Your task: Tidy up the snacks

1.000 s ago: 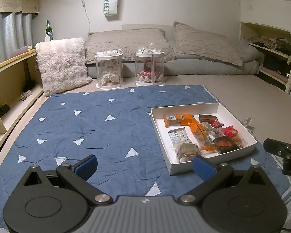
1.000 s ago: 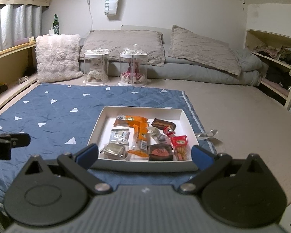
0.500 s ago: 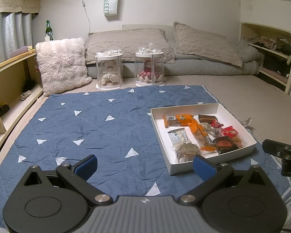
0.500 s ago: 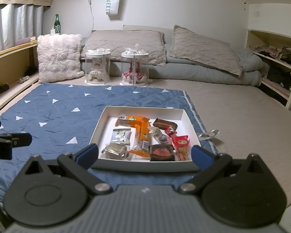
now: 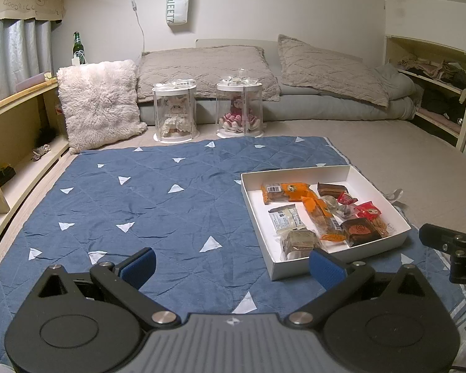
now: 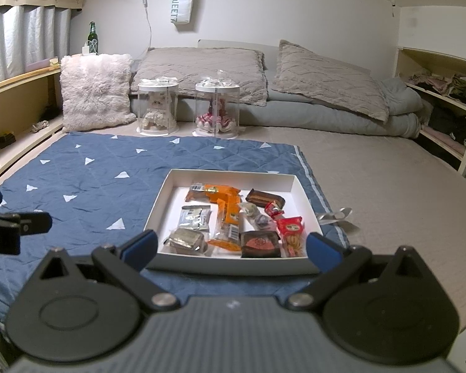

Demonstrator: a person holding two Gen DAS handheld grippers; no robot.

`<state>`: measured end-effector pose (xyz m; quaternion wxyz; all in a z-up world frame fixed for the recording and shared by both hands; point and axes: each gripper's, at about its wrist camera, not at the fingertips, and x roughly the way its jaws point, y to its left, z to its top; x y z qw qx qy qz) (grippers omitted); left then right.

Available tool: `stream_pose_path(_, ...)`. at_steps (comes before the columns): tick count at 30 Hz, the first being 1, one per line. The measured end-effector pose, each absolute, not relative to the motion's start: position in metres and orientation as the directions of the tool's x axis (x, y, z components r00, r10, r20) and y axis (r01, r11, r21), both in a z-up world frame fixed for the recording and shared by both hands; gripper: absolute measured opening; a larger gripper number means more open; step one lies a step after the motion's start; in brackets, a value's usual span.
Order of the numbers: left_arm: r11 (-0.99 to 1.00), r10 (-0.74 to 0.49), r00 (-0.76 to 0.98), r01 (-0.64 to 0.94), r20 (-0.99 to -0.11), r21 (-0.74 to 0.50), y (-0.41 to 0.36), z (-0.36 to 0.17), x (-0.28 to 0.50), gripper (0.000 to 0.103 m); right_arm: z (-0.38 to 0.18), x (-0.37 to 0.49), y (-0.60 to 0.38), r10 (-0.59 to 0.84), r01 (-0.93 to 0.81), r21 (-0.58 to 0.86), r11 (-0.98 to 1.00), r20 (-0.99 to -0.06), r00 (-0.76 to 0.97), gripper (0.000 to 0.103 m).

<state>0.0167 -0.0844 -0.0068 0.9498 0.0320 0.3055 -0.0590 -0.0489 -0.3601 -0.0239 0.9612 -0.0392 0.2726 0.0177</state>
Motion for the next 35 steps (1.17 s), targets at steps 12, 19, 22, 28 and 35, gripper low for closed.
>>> stream_pose_path(12, 0.991, -0.093, 0.805, 0.131, -0.586, 0.023, -0.0861, -0.0072, 0.0164, 0.103, -0.0247, -0.0486, -0.3597, 0.014, -0.057, -0.065, 0.996, -0.526, 0.850, 0.102)
stream_pose_path(19, 0.991, -0.093, 0.805, 0.131, -0.586, 0.022, -0.0867, -0.0070, 0.0163, 0.103, -0.0244, -0.0488, -0.3589, 0.013, -0.056, -0.065, 0.996, -0.526, 0.850, 0.102)
stream_pose_path(22, 0.991, -0.093, 0.804, 0.131, -0.587, 0.022, -0.0867, -0.0070, 0.0163, 0.103, -0.0243, -0.0489, -0.3588, 0.013, -0.055, -0.065, 0.996, -0.527, 0.850, 0.102)
stream_pose_path(28, 0.991, -0.093, 0.804, 0.131, -0.587, 0.021, -0.0868, -0.0070, 0.0163, 0.103, -0.0242, -0.0490, -0.3585, 0.012, -0.055, -0.066, 0.996, -0.526, 0.850, 0.102)
stream_pose_path(35, 0.991, -0.093, 0.804, 0.130, -0.587, 0.021, -0.0877, -0.0072, 0.0162, 0.103, -0.0241, -0.0490, -0.3581, 0.013, -0.056, -0.065, 0.996, -0.526, 0.850, 0.102)
